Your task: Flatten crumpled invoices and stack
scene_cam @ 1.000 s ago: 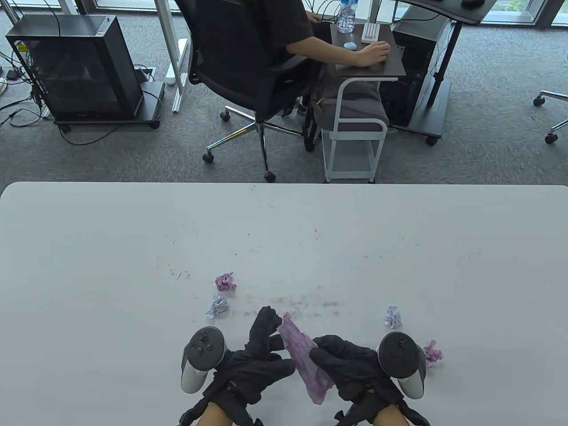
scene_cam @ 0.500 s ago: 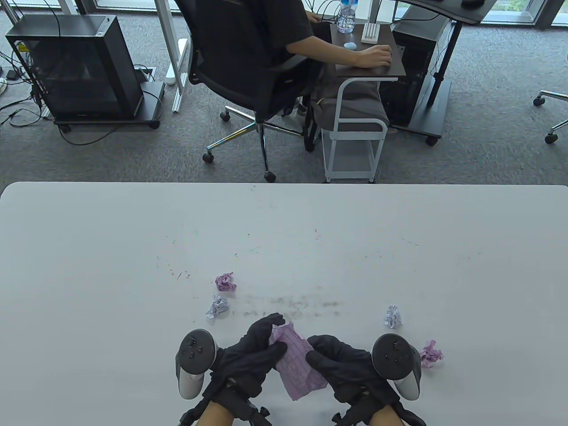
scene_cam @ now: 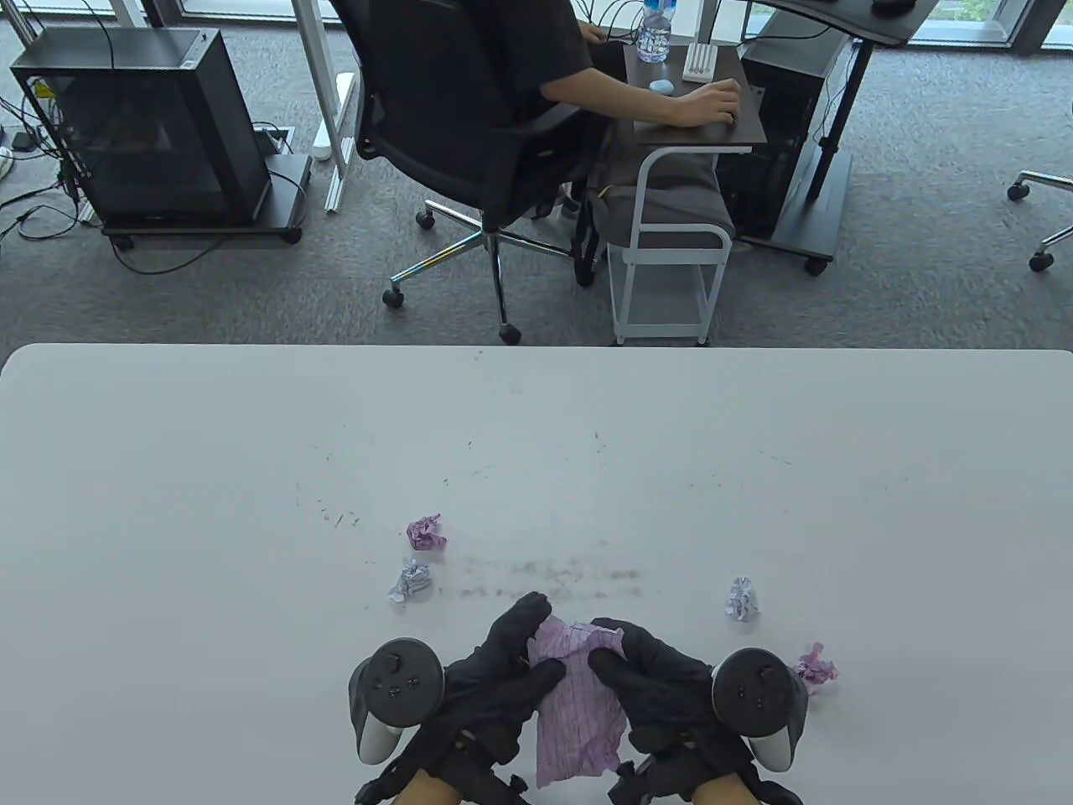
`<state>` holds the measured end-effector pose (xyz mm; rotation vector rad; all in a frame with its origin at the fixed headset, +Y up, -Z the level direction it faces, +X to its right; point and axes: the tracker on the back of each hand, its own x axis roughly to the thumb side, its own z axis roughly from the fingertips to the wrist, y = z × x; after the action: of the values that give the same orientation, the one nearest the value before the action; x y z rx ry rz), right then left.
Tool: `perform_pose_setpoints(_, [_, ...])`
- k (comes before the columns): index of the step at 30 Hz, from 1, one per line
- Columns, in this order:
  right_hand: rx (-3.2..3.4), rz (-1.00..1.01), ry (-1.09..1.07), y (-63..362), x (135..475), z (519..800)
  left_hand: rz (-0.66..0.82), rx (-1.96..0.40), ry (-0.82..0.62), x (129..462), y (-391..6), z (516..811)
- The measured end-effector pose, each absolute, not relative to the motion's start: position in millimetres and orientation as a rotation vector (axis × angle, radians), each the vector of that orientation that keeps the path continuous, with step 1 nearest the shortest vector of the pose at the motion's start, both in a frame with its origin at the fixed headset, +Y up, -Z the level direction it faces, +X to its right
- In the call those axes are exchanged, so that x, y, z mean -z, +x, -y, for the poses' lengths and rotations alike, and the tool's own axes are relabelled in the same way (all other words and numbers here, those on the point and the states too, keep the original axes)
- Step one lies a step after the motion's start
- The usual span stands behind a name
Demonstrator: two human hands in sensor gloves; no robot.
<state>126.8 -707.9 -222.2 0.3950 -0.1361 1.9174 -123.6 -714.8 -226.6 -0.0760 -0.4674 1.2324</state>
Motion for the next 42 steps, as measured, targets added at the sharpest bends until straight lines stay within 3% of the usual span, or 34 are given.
perform_pose_setpoints(10, [-1.925, 0.150, 0.356, 141.8, 226.0, 707.6, 0.435, -1.209, -0.030, 233.3, -141.5, 719.0])
perform_pose_setpoints(15, [-2.107, -0.063, 0.568, 132.7, 227.8, 706.0, 0.644, -0.876, 0.067, 224.8, -136.5, 692.2])
perform_pose_setpoints(19, [-2.203, -0.167, 0.696, 108.2, 222.8, 707.2, 0.757, -0.620, 0.022, 210.3, -108.3, 680.4])
perform_pose_setpoints(28, [-2.127, -0.243, 0.604, 109.4, 227.5, 718.1, 0.672, -0.635, 0.094, 210.9, -100.2, 685.7])
perform_pose_setpoints(33, [-2.151, -0.228, 0.549, 120.6, 231.9, 720.4, 0.509, -0.786, 0.115, 222.9, -122.4, 695.1])
perform_pose_setpoints(37, [-2.142, -0.149, 0.472, 133.6, 234.5, 719.8, 0.374, -0.829, 0.078, 234.2, -144.3, 712.1])
perform_pose_setpoints(42, [-2.169, -0.153, 0.389, 139.7, 236.6, 724.2, 0.320, -0.816, -0.047, 243.1, -152.7, 733.2])
